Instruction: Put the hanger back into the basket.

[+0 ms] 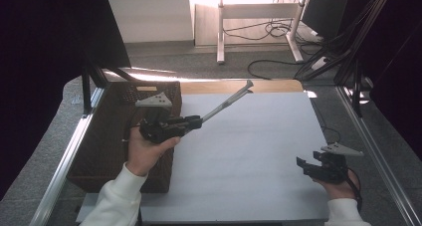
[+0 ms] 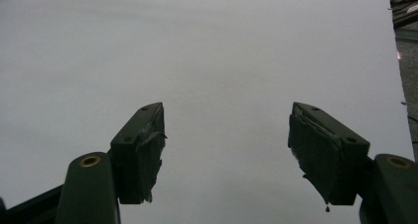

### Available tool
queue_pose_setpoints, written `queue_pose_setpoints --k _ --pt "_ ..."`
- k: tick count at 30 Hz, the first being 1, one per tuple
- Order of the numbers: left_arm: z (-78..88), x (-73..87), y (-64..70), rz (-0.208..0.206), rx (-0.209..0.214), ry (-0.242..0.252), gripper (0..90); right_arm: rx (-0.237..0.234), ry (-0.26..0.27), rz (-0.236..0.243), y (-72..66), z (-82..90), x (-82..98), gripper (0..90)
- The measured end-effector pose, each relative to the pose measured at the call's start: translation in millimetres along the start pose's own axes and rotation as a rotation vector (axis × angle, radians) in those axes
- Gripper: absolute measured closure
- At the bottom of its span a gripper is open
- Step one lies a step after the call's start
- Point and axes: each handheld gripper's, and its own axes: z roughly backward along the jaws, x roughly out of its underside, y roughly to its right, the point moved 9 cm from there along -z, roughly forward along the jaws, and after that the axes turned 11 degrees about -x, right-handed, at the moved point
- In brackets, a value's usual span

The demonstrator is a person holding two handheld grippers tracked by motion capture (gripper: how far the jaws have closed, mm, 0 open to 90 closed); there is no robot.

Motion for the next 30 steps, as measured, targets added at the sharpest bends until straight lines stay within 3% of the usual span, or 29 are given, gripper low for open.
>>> queue_pose_setpoints --k 10,18,30 --pt "23.0 5.0 -25.5 0.037 -0.042 0.04 82.2 -0.024 0.013 0.007 -4.7 -0.3 -2.6 29.8" --pt "42.0 12.8 -48.4 0.067 -0.083 0.062 82.2 -0.059 0.02 0.051 -11.7 -1.5 -4.9 29.4" --pt "66.6 28.1 -79.2 0.092 -0.141 0.073 82.2 -0.063 0.012 0.052 -13.2 -2.2 -4.0 29.3"
